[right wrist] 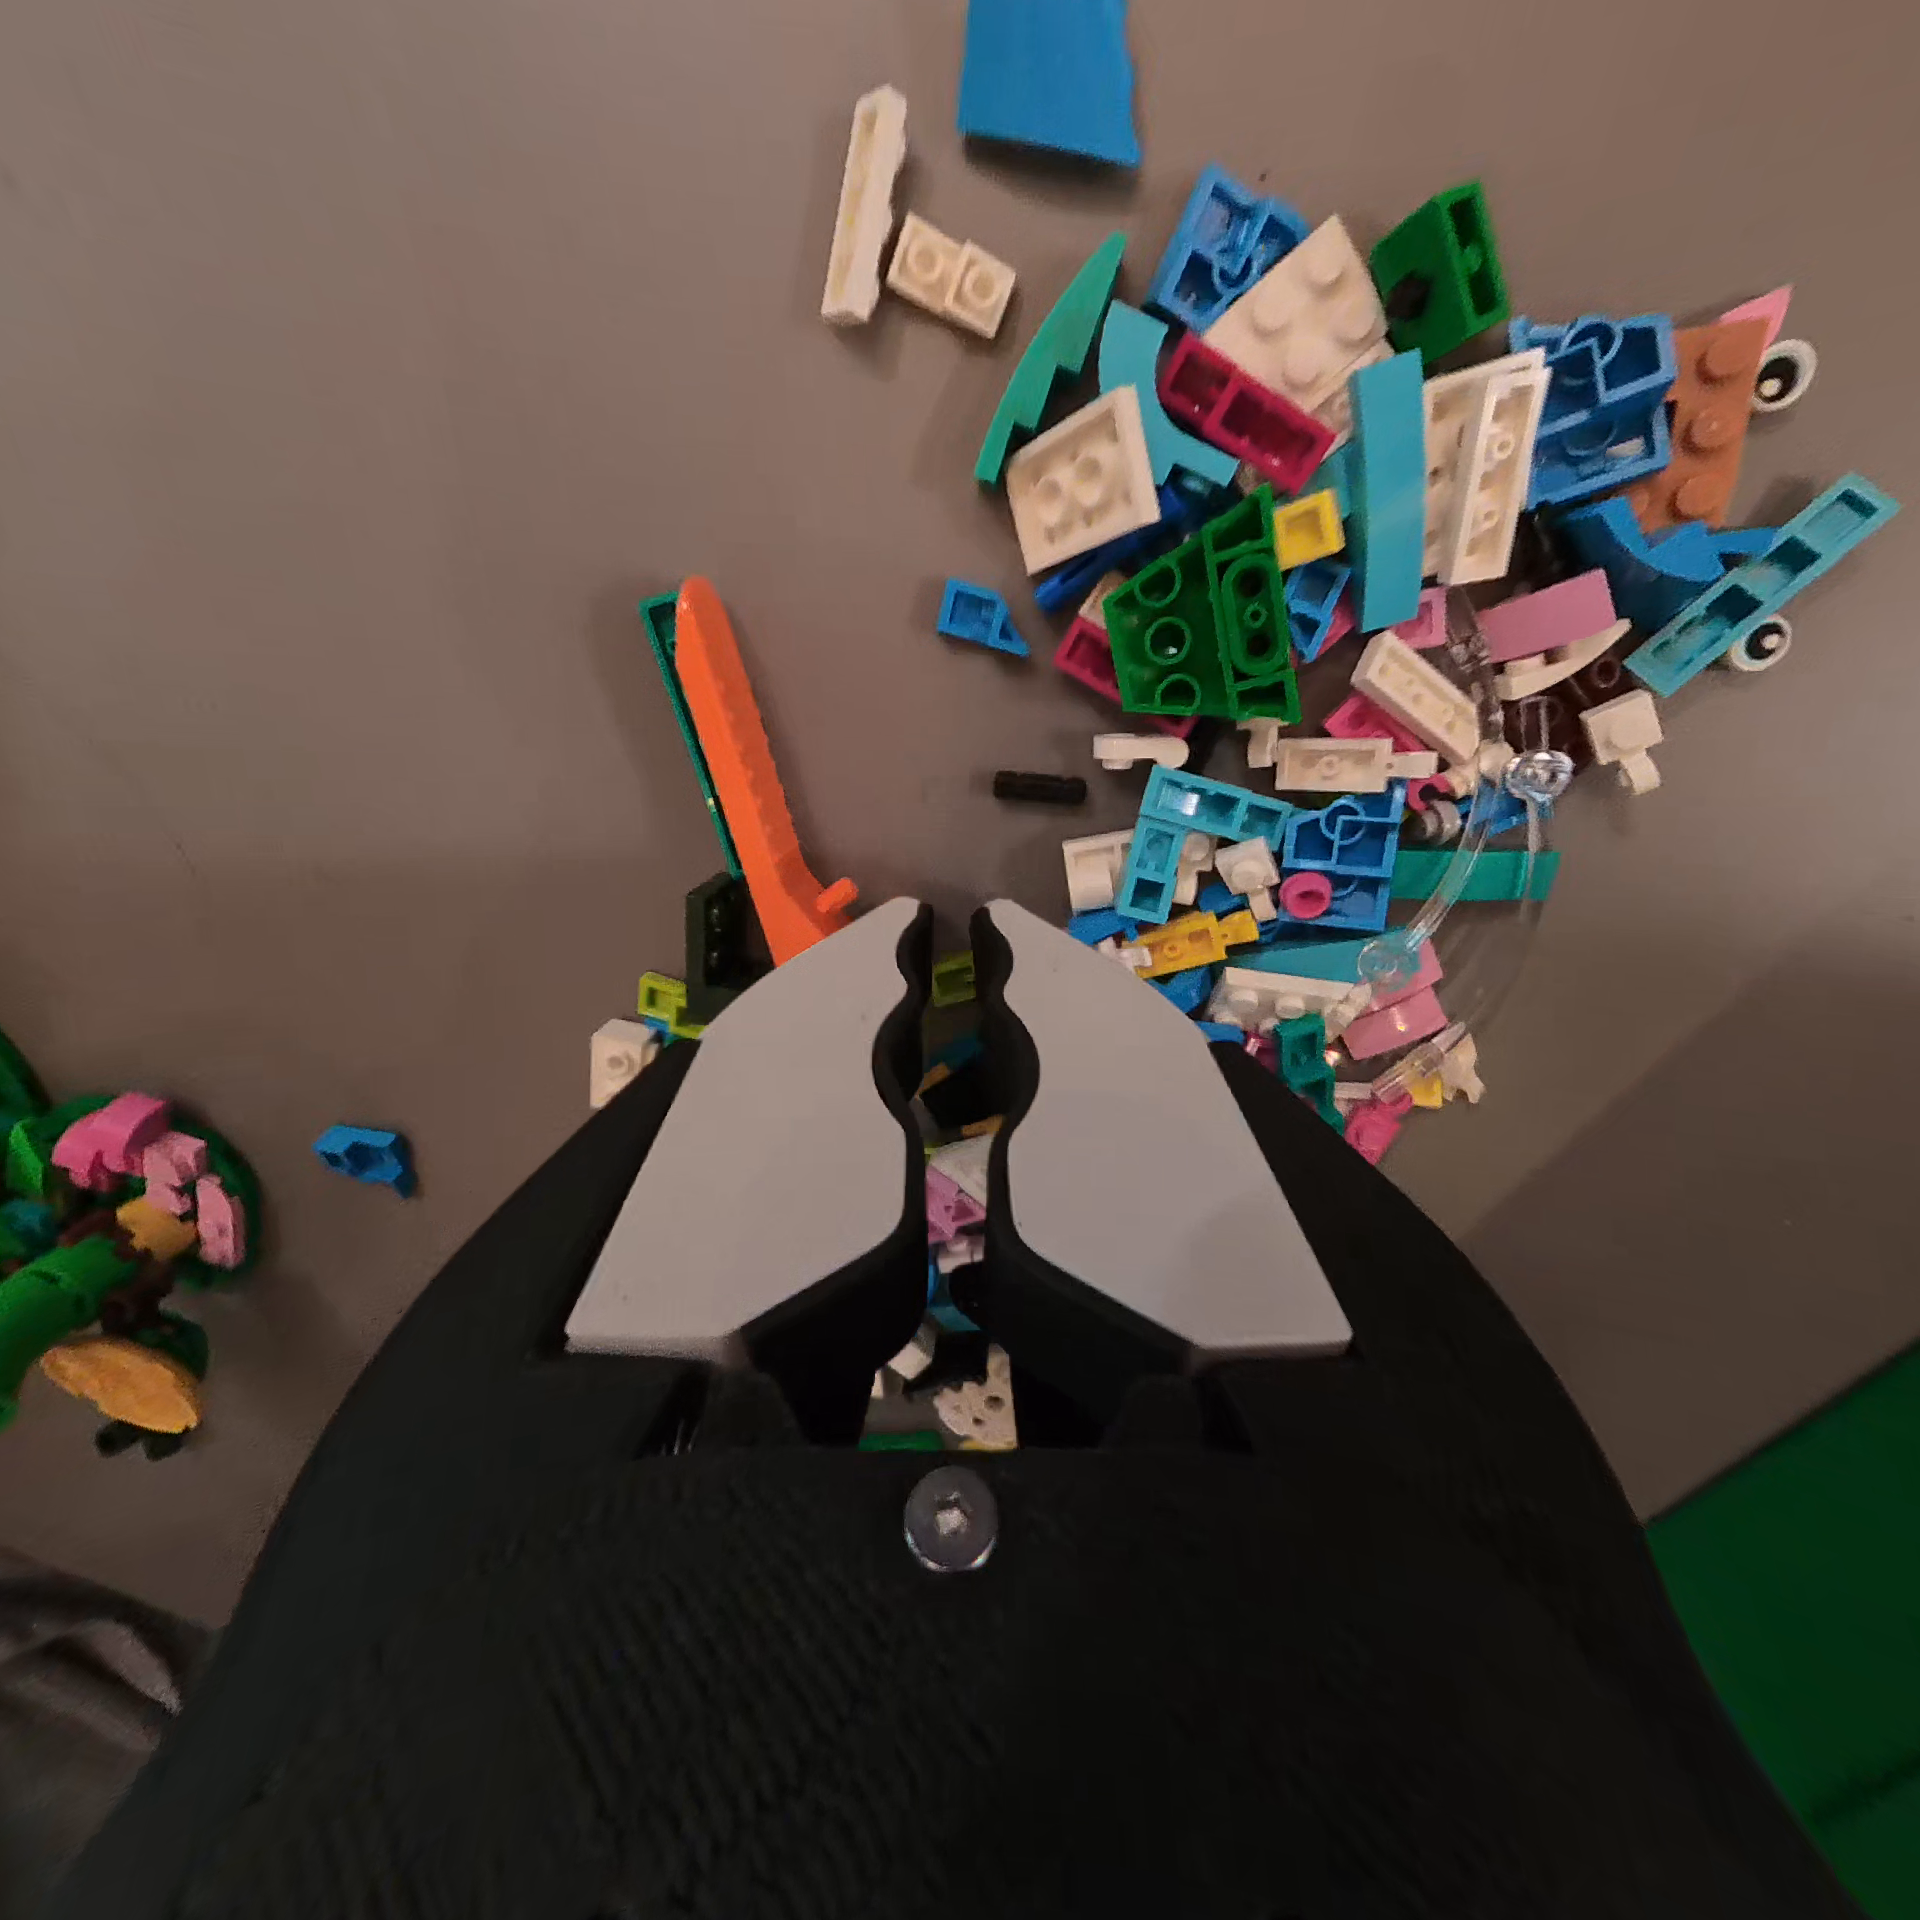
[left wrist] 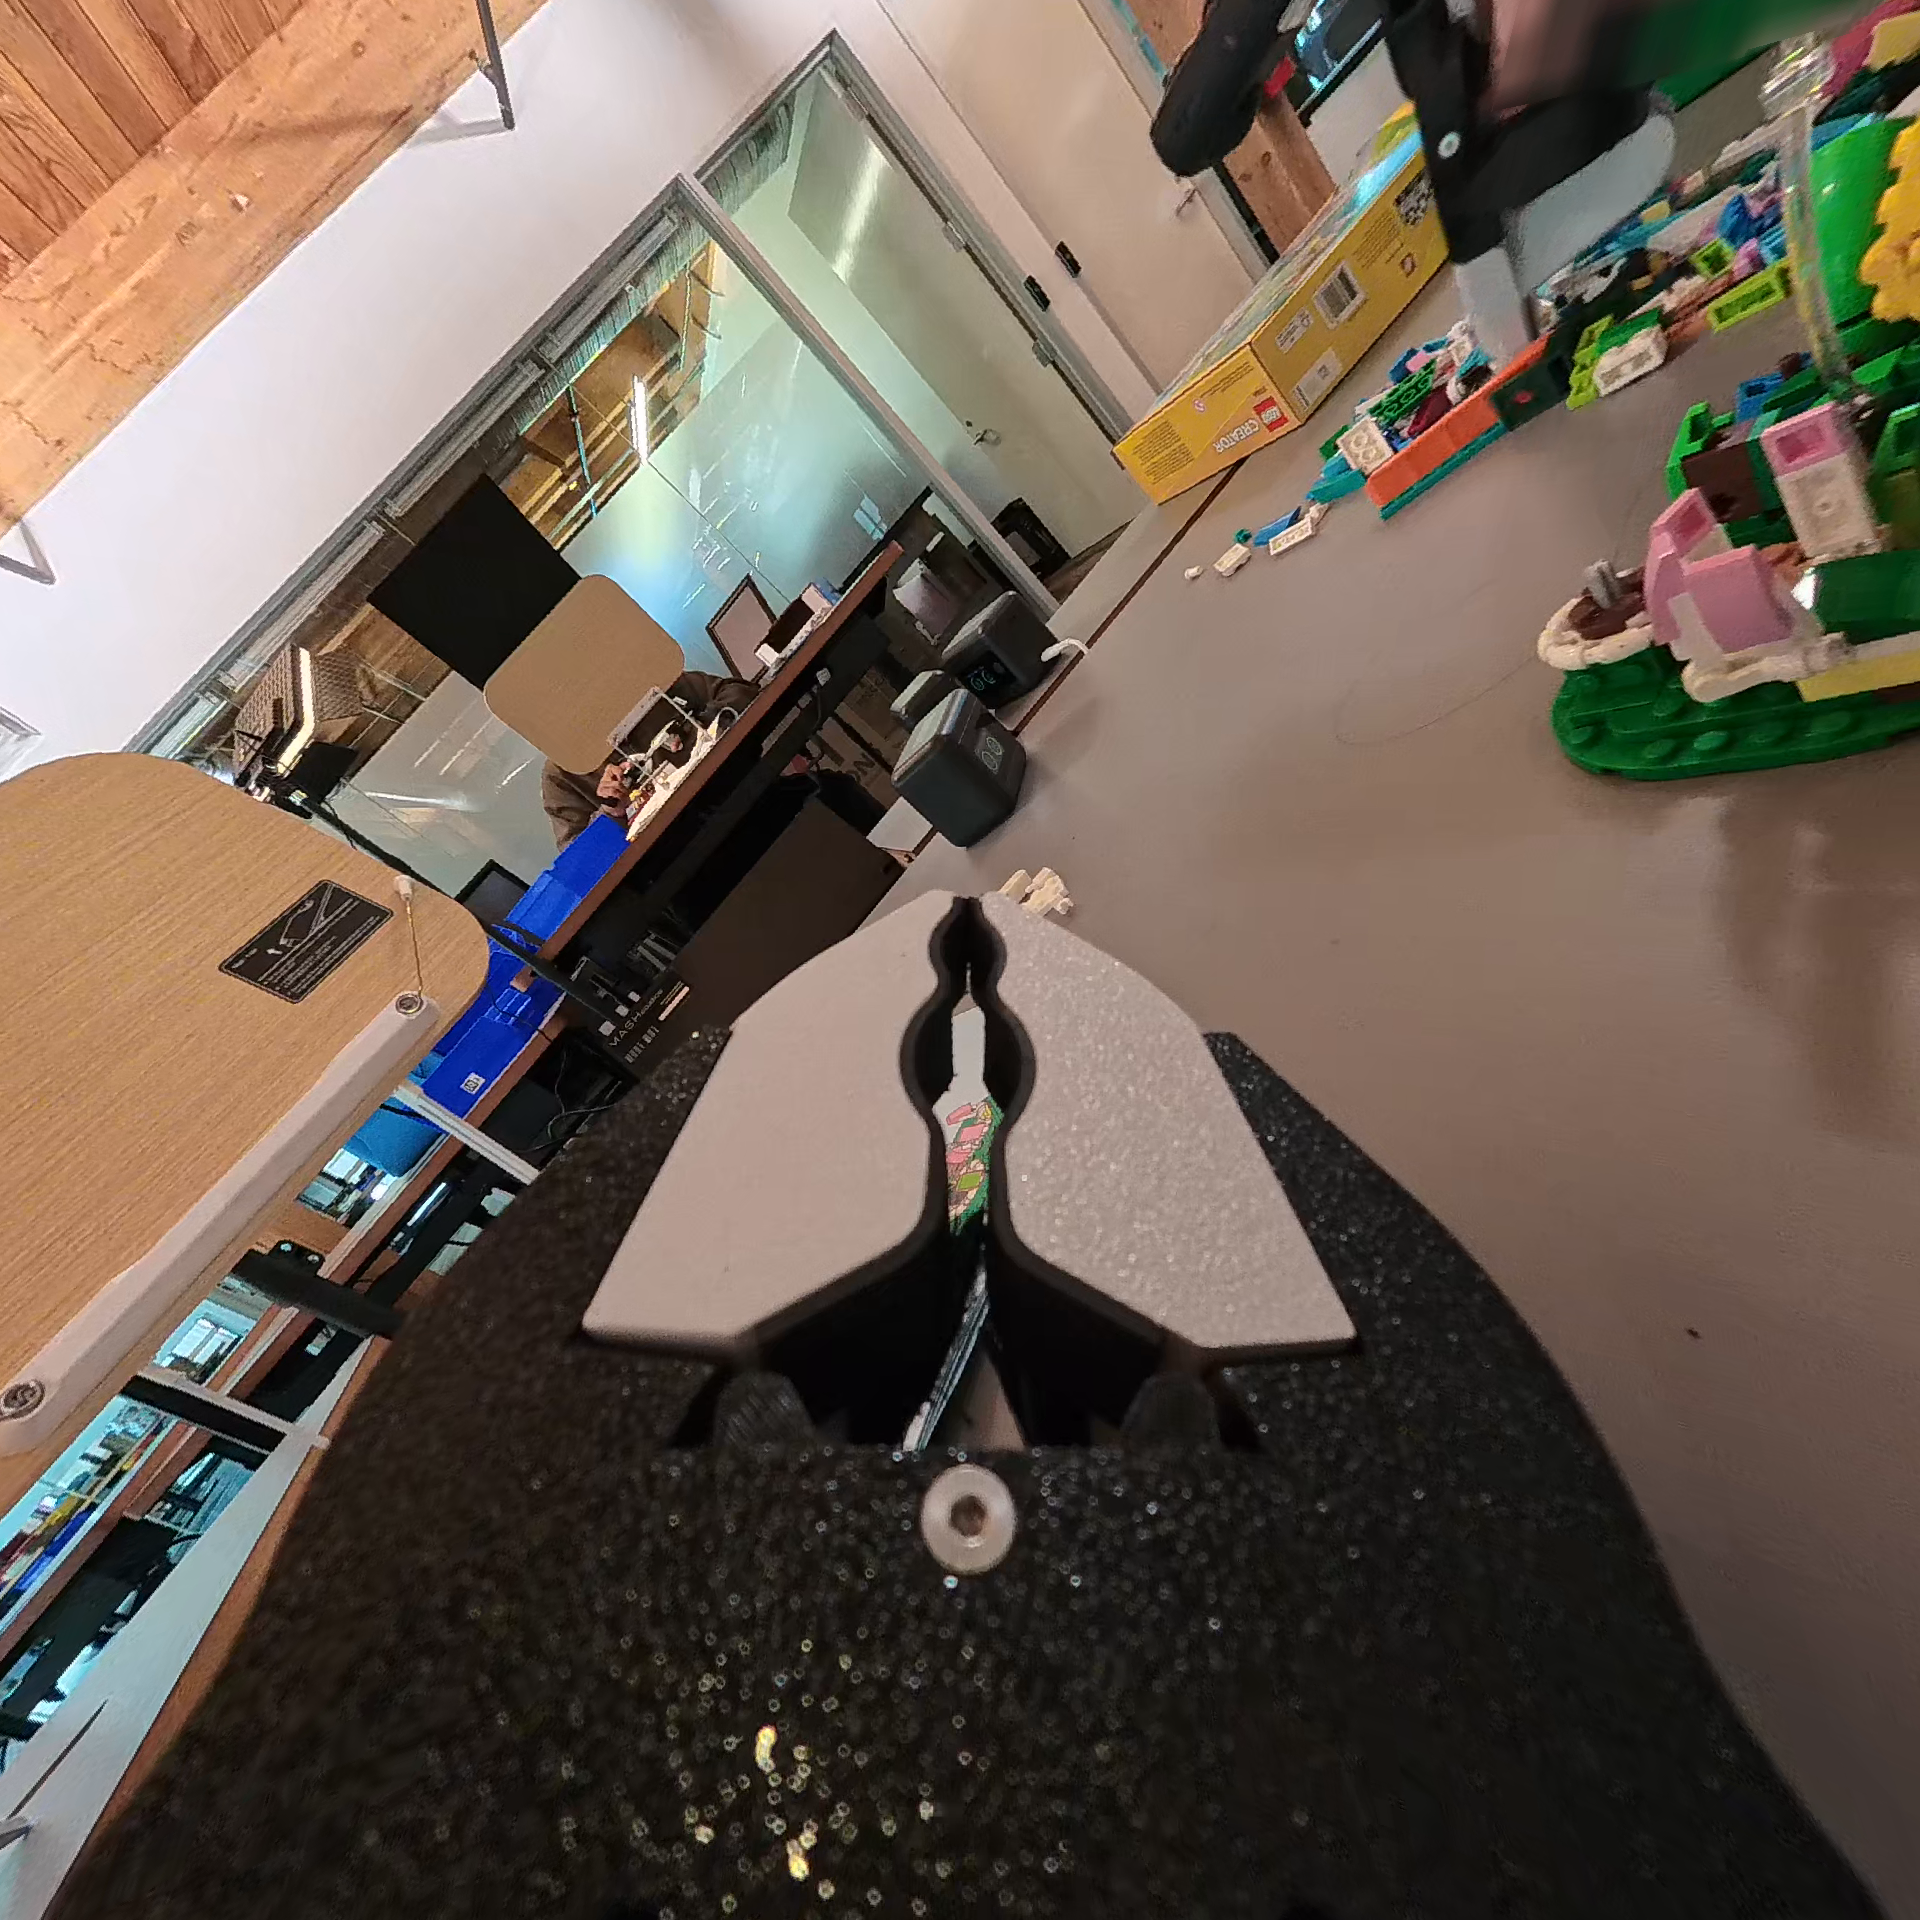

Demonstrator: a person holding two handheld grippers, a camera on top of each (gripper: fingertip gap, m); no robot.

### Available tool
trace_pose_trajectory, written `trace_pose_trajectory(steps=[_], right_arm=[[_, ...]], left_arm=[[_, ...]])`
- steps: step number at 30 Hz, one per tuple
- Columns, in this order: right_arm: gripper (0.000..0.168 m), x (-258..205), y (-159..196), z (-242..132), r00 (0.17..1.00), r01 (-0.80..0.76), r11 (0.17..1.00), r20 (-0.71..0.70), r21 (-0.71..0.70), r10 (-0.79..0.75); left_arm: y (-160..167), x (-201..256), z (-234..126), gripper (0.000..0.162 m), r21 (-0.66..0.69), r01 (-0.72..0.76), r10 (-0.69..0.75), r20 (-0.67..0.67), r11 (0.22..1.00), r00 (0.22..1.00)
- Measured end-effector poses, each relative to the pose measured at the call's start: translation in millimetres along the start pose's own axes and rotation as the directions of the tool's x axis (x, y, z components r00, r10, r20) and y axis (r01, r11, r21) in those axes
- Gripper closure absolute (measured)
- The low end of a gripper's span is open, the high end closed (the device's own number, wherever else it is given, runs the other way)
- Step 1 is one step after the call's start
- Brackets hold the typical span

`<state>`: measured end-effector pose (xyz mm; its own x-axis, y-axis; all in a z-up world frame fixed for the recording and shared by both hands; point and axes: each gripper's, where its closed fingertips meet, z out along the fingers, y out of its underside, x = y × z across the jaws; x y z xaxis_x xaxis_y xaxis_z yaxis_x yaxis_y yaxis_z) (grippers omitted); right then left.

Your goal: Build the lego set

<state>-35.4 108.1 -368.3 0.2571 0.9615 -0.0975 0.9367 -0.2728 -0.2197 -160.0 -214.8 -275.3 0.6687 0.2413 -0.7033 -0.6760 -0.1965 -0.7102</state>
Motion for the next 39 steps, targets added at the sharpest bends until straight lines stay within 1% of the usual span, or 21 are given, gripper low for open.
trace_pose_trajectory(steps=[3,6,9,13,17,26,29,30,33,37,39], right_arm=[[0.159,7.3,-10.5,-4.8,0.998,-0.056,0.995,-0.022,0.081,0.058],[0.154,11.5,-24.6,-9.0,0.984,-0.176,0.970,0.020,0.165,0.176],[0.149,12.7,-27.3,-6.9,0.962,-0.272,0.950,0.066,0.152,0.264],[0.149,13.3,-25.6,-2.8,0.950,-0.311,0.944,0.074,0.106,0.305],[0.156,11.7,-23.1,0.4,0.952,-0.305,0.951,0.049,0.059,0.302],[0.159,21.7,-26.4,3.1,0.952,-0.302,0.952,-0.033,0.046,0.303],[0.162,25.6,-25.2,4.5,0.958,-0.274,0.961,-0.080,0.031,0.276],[0.165,25.3,-25.7,4.7,0.960,-0.264,0.964,-0.086,0.031,0.266],[0.166,23.8,-25.9,4.8,0.969,-0.224,0.974,-0.107,0.022,0.225],[0.166,14.0,-25.9,3.6,0.980,-0.176,0.984,-0.093,0.008,0.176],[0.166,-0.3,-30.8,1.5,0.989,-0.140,0.990,-0.050,0.031,0.141]], left_arm=[[0.1,0.2,0.3,0.162,0.000,-0.001,0.001,-0.001,1.000,1.000],[0.2,0.3,0.5,0.162,-0.001,-0.001,0.001,-0.001,1.000,1.000],[0.1,0.0,0.7,0.162,0.000,0.000,0.000,-0.001,1.000,1.000],[-0.5,0.3,0.8,0.162,0.002,-0.002,0.002,-0.001,1.000,1.000],[-0.8,0.4,0.8,0.162,0.004,-0.001,0.001,-0.002,1.000,1.000],[-1.3,1.0,1.1,0.162,0.006,-0.004,0.004,-0.004,1.000,1.000],[-1.2,0.9,1.1,0.162,0.006,-0.004,0.004,-0.004,1.000,1.000],[-1.3,0.8,1.1,0.162,0.006,-0.004,0.004,-0.004,1.000,1.000],[-1.0,0.9,1.2,0.162,0.005,-0.005,0.005,-0.005,1.000,1.000],[-0.9,0.8,1.1,0.162,0.005,-0.005,0.005,-0.005,1.000,1.000],[-1.1,0.7,0.9,0.162,0.007,-0.005,0.005,-0.005,1.000,1.000]])
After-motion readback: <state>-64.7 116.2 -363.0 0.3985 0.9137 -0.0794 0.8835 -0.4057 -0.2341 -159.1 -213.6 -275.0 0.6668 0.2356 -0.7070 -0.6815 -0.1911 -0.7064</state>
